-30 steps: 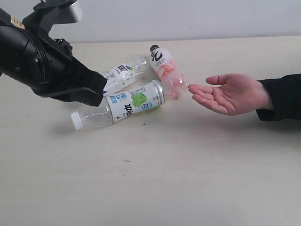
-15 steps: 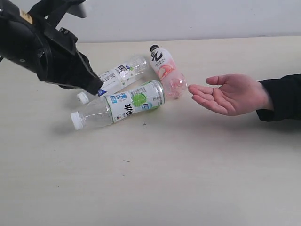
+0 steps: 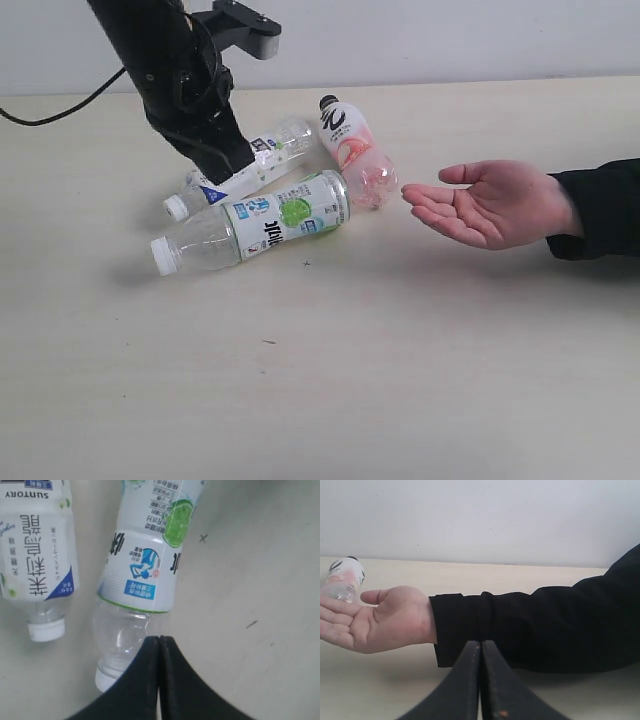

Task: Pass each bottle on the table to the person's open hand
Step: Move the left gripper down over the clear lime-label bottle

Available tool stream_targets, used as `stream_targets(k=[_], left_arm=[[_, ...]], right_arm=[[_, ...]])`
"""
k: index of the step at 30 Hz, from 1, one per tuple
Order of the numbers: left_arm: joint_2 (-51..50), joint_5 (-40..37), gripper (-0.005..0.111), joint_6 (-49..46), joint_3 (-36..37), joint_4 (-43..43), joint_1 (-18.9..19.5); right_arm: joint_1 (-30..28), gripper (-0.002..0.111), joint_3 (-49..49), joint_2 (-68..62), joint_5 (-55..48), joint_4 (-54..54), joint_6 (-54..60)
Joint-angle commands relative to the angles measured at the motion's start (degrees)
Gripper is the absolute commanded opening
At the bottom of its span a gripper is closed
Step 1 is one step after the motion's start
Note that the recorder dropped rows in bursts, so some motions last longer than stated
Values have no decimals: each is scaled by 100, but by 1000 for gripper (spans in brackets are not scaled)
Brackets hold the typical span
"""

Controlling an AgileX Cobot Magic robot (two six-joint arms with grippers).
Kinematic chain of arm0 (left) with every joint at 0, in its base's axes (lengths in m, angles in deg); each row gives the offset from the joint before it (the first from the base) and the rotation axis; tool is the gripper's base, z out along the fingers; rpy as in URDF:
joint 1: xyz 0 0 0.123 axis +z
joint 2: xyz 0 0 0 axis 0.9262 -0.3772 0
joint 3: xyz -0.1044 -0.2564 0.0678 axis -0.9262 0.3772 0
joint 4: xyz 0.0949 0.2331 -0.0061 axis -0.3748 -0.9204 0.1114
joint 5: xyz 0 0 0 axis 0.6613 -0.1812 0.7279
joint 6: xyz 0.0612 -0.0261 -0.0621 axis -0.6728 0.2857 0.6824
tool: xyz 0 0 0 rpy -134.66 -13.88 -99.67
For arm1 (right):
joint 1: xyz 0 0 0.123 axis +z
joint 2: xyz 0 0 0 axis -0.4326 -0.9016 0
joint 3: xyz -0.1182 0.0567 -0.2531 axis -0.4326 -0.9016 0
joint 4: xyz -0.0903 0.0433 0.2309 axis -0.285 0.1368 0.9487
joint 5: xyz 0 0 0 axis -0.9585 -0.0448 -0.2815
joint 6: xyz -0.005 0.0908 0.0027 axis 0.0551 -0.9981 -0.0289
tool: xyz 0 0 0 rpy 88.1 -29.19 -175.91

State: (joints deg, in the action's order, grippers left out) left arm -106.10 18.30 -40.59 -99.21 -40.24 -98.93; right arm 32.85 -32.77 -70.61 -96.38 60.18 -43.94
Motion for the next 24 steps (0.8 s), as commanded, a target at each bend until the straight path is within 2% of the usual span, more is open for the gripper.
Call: stream_targets(k=[1, 10, 13, 16, 21, 24], left_arm=[[-409, -200, 0, -468, -591, -42, 12], [-695, -200, 0, -607, -843, -30, 12], [-753, -200, 6, -607, -843, -29, 12], [-804, -200, 24, -607, -843, -29, 12], [-882, -200, 64, -631, -843, -29, 12], [-958, -200, 79, -665, -843, -29, 12]], right_arm=[[16, 0, -27, 21, 54, -10, -13], [16, 0, -27, 21, 54, -10, -13], [16, 0, -27, 21, 54, -10, -13], [16, 0, -27, 21, 54, -10, -13], [16, 0, -27, 21, 54, -10, -13], [16, 0, -27, 21, 54, -10, -13]])
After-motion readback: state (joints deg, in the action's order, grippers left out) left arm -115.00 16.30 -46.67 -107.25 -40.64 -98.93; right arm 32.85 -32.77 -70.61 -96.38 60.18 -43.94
